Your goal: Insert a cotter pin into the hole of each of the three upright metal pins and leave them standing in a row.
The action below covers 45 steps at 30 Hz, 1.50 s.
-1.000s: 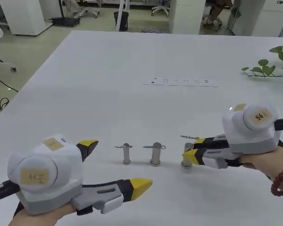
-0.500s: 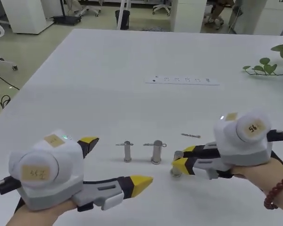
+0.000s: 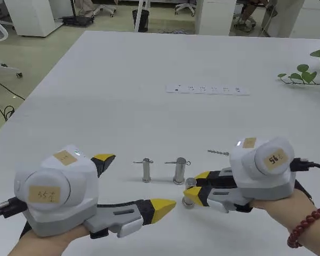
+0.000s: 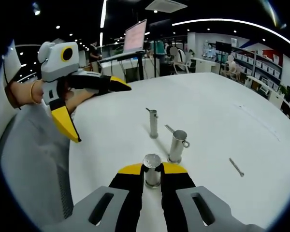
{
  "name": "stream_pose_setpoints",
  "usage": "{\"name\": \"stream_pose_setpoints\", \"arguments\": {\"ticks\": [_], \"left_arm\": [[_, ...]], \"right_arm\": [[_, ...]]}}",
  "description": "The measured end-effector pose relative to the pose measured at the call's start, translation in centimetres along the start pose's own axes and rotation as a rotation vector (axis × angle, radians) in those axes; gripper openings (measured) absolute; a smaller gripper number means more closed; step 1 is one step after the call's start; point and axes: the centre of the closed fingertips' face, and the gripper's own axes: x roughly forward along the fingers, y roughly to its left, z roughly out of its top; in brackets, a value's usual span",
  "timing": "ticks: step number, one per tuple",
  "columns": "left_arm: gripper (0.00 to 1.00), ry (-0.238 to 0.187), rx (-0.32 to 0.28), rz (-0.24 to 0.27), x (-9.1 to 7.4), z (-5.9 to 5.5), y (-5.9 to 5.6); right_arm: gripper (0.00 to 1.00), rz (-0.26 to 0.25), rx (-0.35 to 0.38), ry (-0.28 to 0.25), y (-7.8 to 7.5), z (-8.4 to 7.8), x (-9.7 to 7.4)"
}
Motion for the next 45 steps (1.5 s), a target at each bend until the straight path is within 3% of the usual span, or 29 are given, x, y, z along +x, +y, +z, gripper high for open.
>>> {"name": "stream_pose_setpoints", "arguments": {"ticks": [15, 21, 30, 37, 45], "left_arm": [[0.91, 0.005, -0.002, -0.005, 0.0, -0.1, -0.1], [0.91, 0.010, -0.001, -0.007, 0.0, -0.2, -0.2], [0.91, 0.010, -0.007, -0.004, 0.0, -0.2, -0.1], [0.91, 0.013, -0.007, -0.008, 0.0, -0.2, -0.2], [0.92, 0.009, -0.008, -0.007, 0.1, -0.2, -0.2]], "right_arm": [[0.14, -0.002, 0.009, -0.028, 0.6, 0.1, 0.3], [0.15, 0.001, 0.044, -0.045, 0.6, 0.0, 0.3], [0.30, 0.032, 0.112, -0.088, 1.5, 0.6, 0.0], [0.42, 0.052, 0.174, -0.099, 1.5, 1.7, -1.3], [0.47, 0.068, 0.190, -0.126, 0.6, 3.4, -3.2]]}}
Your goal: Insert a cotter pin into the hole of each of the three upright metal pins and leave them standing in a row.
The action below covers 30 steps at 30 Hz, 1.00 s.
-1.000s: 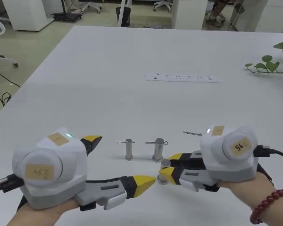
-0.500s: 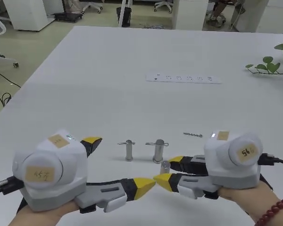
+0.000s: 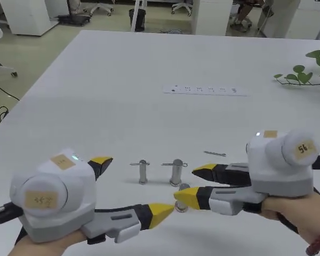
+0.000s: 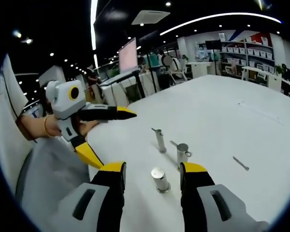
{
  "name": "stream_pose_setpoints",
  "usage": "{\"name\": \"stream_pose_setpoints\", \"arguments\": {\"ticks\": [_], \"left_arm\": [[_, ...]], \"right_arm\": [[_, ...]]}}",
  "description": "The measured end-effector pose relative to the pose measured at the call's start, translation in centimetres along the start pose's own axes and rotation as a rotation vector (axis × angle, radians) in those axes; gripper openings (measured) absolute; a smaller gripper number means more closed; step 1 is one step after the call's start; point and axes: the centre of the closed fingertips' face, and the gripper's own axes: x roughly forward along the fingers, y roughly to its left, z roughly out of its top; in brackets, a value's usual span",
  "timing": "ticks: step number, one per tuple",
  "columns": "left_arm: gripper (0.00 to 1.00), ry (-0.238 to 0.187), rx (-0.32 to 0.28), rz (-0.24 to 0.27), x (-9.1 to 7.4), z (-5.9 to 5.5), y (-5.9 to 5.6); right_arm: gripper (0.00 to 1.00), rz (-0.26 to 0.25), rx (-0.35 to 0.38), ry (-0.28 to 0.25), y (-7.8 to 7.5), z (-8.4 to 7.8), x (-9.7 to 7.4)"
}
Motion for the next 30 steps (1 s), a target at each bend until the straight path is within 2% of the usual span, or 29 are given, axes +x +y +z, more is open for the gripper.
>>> {"name": "stream_pose_setpoints", "arguments": {"ticks": [5, 12, 25, 30], "left_arm": [[0.92, -0.003, -0.001, 0.004, 0.0, 0.1, 0.1], [0.92, -0.009, -0.005, 0.012, -0.2, 0.2, 0.3], [0.92, -0.003, -0.007, 0.017, -0.2, 0.0, 0.4], [0.92, -0.015, -0.012, 0.017, -0.2, 0.1, 0.5]], "right_arm": [[0.47, -0.010, 0.008, -0.006, -1.0, 0.6, -0.9], [0.47, -0.074, 0.003, -0.002, -3.6, 0.6, -2.0], [0.43, -0.193, 0.036, 0.009, -9.2, -0.6, -2.8], [0.40, -0.225, 0.031, 0.044, -11.4, -1.3, -2.5]]}}
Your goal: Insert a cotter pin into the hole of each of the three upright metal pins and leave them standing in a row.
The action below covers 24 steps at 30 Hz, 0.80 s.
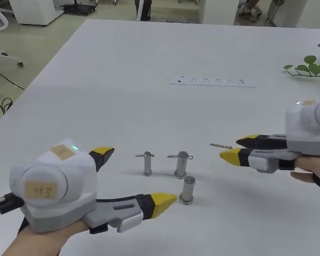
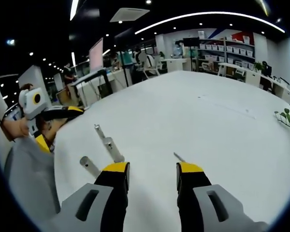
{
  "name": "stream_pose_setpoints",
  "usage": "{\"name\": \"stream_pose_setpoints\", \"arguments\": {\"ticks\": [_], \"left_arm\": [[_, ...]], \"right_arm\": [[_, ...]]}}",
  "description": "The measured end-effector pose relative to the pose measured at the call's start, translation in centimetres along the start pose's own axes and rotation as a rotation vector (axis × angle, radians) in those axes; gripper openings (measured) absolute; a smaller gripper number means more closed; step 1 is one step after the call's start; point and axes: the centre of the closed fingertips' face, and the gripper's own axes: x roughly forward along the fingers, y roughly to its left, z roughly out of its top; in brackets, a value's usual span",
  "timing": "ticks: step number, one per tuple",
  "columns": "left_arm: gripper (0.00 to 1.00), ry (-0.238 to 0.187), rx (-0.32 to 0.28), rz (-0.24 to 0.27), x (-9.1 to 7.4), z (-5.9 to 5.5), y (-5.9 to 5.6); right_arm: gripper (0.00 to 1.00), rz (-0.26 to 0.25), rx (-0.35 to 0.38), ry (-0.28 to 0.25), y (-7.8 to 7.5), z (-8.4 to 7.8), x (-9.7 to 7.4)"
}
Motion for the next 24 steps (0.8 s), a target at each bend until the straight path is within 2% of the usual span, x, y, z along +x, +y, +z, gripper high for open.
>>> {"name": "stream_pose_setpoints", "arguments": {"ticks": [7, 14, 17, 19, 24], "left_arm": [[0.91, -0.006, -0.006, 0.000, 0.1, 0.0, 0.1], [0.91, -0.011, -0.013, 0.006, 0.1, 0.1, 0.3], [0.91, -0.010, -0.016, 0.008, 0.0, 0.0, 0.4], [0.91, -0.009, -0.019, 0.009, 0.0, 0.0, 0.5], [0.90, 0.002, -0.020, 0.010, -0.1, -0.2, 0.5]], "right_arm": [[0.34, -0.029, -0.001, 0.048, -2.3, -0.9, 1.4], [0.31, -0.035, -0.055, 0.110, -3.6, -1.8, 2.6], [0.30, -0.048, -0.110, 0.160, -4.4, -2.5, 3.1], [0.28, -0.046, -0.132, 0.168, -4.7, -2.6, 3.5], [0.27, -0.043, -0.135, 0.183, -5.3, -2.7, 4.0]]}}
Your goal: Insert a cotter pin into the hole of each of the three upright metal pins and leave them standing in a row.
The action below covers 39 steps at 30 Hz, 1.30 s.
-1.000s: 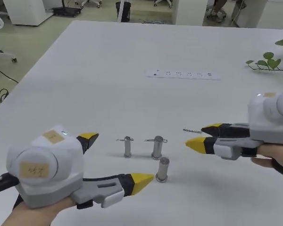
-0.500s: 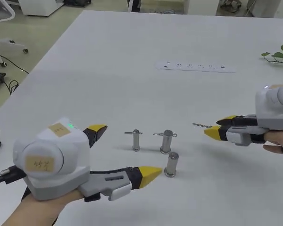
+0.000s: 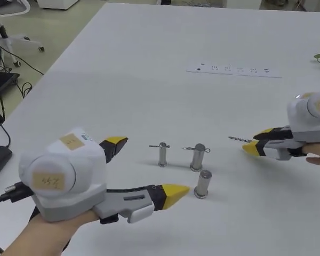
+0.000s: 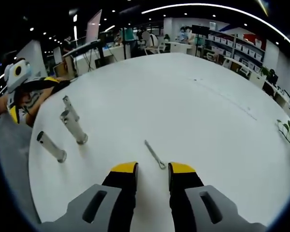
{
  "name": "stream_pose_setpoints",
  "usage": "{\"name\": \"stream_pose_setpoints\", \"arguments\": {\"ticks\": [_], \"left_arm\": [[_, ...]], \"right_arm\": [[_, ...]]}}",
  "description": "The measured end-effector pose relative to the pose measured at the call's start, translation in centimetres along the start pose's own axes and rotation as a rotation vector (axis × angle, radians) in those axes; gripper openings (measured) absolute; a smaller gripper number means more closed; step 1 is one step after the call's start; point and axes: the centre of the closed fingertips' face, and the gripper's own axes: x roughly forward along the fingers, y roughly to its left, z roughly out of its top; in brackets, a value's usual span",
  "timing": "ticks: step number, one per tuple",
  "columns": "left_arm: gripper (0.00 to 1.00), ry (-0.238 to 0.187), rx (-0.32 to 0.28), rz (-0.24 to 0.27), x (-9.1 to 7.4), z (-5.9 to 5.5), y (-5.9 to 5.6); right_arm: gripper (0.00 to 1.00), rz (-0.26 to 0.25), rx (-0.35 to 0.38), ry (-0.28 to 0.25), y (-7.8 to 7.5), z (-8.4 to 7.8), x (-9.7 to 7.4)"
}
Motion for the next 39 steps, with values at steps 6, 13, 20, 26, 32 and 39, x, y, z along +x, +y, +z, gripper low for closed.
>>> {"name": "stream_pose_setpoints", "arguments": {"ticks": [6, 13, 20, 26, 32, 39], "left_arm": [[0.89, -0.005, -0.004, 0.001, 0.0, 0.1, 0.0], [0.89, 0.003, -0.004, 0.002, 0.0, -0.1, 0.0], [0.89, 0.015, -0.009, 0.009, -0.1, -0.4, 0.2], [0.89, 0.009, -0.013, 0.008, -0.2, -0.3, 0.2], [0.89, 0.008, -0.011, 0.010, -0.3, -0.2, 0.3], [0.88, 0.011, -0.016, 0.022, -0.5, -0.3, 0.5]], "right_arm": [[0.25, 0.012, -0.001, 0.016, -0.3, -0.2, 0.5], [0.19, 0.023, -0.029, 0.048, -0.4, -0.1, 0.8], [0.13, 0.032, -0.078, 0.107, -0.5, -0.3, 1.0], [0.09, 0.062, -0.159, 0.190, -0.2, -0.2, 1.1], [0.05, 0.073, -0.269, 0.270, 0.2, -0.2, 1.3], [0.03, 0.048, -0.379, 0.314, 0.5, -0.2, 1.4]]}}
